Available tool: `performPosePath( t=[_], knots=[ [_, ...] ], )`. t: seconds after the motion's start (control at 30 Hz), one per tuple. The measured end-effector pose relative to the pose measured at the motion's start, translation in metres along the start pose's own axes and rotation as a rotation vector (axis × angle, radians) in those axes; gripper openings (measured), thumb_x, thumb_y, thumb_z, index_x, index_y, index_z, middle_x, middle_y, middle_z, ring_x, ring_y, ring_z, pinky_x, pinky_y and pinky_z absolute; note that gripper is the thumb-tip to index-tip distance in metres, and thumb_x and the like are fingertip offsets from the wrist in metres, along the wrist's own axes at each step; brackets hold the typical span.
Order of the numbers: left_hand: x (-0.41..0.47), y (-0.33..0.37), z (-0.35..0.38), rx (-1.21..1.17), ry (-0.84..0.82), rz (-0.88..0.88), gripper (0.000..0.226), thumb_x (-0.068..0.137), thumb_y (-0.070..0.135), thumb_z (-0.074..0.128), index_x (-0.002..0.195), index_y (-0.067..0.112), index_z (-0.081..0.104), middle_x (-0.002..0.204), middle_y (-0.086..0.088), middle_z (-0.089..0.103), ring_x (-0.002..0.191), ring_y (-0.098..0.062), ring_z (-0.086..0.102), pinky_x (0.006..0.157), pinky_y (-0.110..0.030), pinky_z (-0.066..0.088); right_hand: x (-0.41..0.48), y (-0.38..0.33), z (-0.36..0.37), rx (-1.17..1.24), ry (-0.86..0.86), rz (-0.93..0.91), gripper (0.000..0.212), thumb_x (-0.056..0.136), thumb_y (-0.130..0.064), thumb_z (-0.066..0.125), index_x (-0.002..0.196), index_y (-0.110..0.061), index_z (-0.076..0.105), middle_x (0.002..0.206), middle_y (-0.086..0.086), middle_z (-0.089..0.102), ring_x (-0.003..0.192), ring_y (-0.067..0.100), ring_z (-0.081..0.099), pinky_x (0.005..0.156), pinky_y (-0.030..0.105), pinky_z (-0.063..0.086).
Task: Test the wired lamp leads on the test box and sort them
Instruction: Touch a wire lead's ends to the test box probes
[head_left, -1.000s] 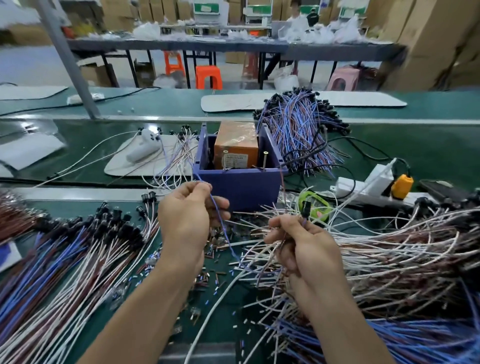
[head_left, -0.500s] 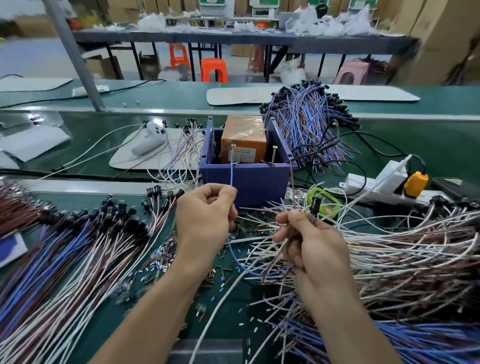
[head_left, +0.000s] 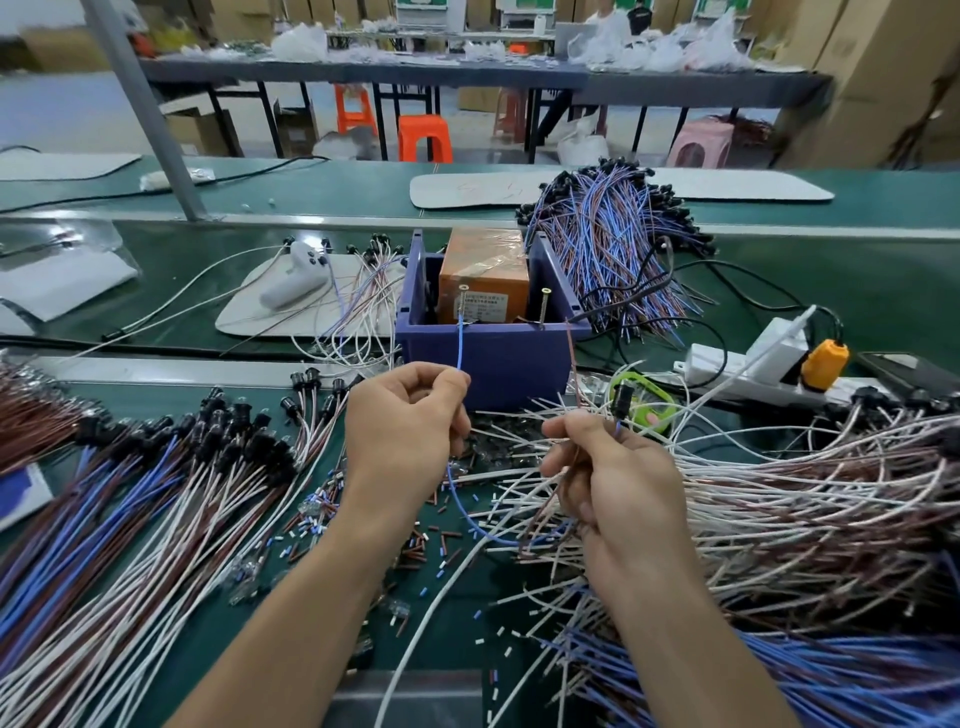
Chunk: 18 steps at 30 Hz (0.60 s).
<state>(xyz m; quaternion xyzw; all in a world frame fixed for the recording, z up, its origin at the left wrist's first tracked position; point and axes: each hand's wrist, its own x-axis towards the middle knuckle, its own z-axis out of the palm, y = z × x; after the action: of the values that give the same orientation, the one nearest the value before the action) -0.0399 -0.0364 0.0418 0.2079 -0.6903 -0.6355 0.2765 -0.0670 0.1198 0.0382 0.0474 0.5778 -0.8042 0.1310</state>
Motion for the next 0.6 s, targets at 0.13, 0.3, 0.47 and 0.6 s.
performPosePath(
  t=[0.13, 0.3, 0.47, 0.6],
  knots=[
    [0.0012, 0.0002, 0.0006, -0.002, -0.011, -0.005, 0.025, 0.093, 0.016, 0.07, 0.07, 0.024, 0.076, 0.054, -0.004, 0.065, 0.04, -0.016, 0.053, 0.046, -0.023, 0.046, 0.0045, 0.0008, 0.0038, -0.003, -0.013, -0.016, 0.027, 0.103, -0.012, 0.056, 0.087, 0.005, 0.07, 0.06, 0.013, 0.062, 0.035, 0.008, 0.03, 0.036, 0.017, 0.025],
    [0.0007, -0.0002, 0.0008, -0.001, -0.015, -0.001, 0.024, 0.093, 0.016, 0.07, 0.071, 0.023, 0.076, 0.054, -0.005, 0.066, 0.04, -0.016, 0.053, 0.045, -0.023, 0.046, 0.0085, -0.0007, 0.0073, -0.025, -0.05, -0.034, 0.029, 0.103, -0.013, 0.057, 0.082, 0.001, 0.074, 0.056, 0.011, 0.06, 0.033, 0.006, 0.028, 0.035, 0.016, 0.025],
    [0.002, -0.0013, 0.0001, 0.001, -0.007, -0.001, 0.027, 0.093, 0.015, 0.07, 0.068, 0.025, 0.076, 0.052, -0.003, 0.064, 0.039, -0.016, 0.052, 0.044, -0.021, 0.044, 0.0082, -0.0026, 0.0075, -0.031, -0.106, -0.015, 0.038, 0.102, -0.012, 0.057, 0.071, -0.008, 0.078, 0.052, 0.008, 0.056, 0.032, 0.006, 0.03, 0.036, 0.015, 0.027],
    [-0.0006, 0.0002, -0.0001, 0.009, 0.0, -0.008, 0.025, 0.093, 0.018, 0.07, 0.07, 0.027, 0.076, 0.053, -0.004, 0.065, 0.041, -0.016, 0.053, 0.046, -0.023, 0.046, 0.0021, -0.0054, 0.0022, 0.064, -0.102, -0.023, 0.031, 0.103, -0.011, 0.056, 0.081, 0.0, 0.075, 0.053, 0.009, 0.055, 0.033, 0.006, 0.031, 0.036, 0.017, 0.026]
  ],
)
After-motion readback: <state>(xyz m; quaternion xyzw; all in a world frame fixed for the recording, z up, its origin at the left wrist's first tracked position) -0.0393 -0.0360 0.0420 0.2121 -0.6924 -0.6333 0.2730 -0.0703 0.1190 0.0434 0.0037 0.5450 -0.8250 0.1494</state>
